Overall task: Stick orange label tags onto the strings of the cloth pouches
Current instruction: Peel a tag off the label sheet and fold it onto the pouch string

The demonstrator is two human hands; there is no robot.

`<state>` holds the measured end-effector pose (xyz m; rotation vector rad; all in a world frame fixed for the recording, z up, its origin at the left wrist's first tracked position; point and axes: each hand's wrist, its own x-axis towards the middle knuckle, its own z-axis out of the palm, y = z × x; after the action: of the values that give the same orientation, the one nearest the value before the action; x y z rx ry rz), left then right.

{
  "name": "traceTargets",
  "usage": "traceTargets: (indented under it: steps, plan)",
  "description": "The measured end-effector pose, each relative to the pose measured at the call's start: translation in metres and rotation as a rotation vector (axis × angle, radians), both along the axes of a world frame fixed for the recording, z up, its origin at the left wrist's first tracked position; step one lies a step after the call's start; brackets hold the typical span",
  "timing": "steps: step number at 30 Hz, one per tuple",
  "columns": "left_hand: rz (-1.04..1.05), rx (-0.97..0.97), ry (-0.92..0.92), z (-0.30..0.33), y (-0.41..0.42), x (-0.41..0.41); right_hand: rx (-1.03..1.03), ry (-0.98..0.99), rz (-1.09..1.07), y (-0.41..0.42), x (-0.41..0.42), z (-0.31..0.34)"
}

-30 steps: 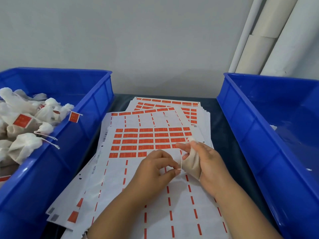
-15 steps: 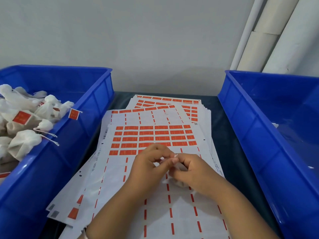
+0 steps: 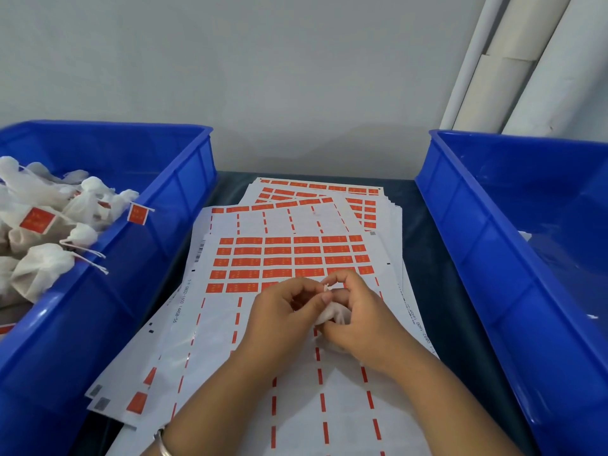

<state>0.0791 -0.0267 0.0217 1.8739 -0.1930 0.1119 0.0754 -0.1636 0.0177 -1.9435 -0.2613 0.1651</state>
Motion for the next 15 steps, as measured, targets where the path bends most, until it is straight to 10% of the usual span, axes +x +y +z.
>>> traceTargets:
  steps: [15]
  plan:
    - [0.101, -0.181, 0.201, 0.0014, 0.0035, 0.0056, 0.010, -0.194, -0.145, 0.0040, -0.0019, -0.0012]
